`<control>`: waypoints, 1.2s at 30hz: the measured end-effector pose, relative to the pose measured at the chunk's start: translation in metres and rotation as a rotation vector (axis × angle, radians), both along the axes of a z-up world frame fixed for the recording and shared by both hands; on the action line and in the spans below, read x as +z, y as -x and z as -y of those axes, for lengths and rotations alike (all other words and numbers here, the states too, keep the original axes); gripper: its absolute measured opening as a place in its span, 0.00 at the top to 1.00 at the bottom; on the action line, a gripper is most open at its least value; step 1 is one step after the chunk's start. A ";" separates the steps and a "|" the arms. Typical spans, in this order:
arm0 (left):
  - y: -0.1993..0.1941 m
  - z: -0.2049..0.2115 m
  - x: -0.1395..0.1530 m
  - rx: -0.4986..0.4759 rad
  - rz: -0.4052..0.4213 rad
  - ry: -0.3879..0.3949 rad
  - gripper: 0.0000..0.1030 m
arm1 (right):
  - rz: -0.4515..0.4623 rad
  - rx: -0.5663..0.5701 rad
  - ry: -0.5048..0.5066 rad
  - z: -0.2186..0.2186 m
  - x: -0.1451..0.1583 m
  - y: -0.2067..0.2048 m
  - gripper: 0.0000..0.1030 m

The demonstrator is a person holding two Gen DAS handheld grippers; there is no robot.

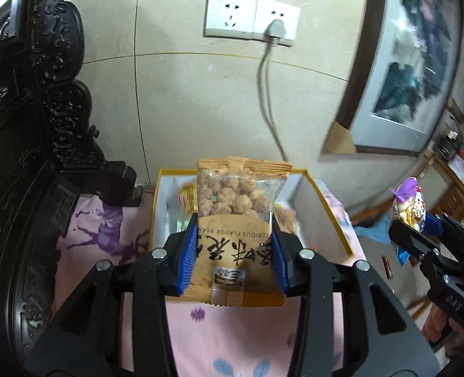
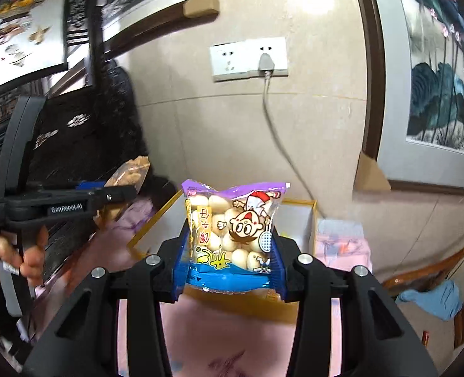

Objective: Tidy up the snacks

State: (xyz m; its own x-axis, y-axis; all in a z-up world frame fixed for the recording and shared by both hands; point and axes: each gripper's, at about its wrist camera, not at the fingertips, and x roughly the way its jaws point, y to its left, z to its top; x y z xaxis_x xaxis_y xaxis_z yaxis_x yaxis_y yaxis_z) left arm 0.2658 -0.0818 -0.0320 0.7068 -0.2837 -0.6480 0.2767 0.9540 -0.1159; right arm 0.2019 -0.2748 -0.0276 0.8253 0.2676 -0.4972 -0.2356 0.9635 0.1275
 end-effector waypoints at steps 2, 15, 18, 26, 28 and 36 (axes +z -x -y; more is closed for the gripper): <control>-0.018 0.007 -0.008 0.014 -0.017 -0.013 0.60 | -0.016 -0.020 -0.006 0.002 -0.007 -0.022 0.57; -0.082 0.020 -0.076 0.074 -0.132 -0.049 0.60 | -0.113 -0.043 -0.013 -0.007 -0.058 -0.097 0.57; -0.089 0.019 -0.084 0.085 -0.140 -0.053 0.59 | -0.134 -0.040 -0.020 -0.009 -0.067 -0.103 0.57; -0.089 0.017 -0.083 0.175 -0.134 -0.125 0.02 | -0.181 -0.088 0.017 -0.014 -0.079 -0.094 0.10; -0.087 0.017 -0.081 0.184 -0.150 -0.131 0.02 | -0.198 -0.072 0.015 -0.016 -0.078 -0.087 0.01; -0.065 0.017 -0.067 0.186 -0.132 -0.120 0.02 | -0.262 -0.067 0.063 -0.024 -0.075 -0.056 0.01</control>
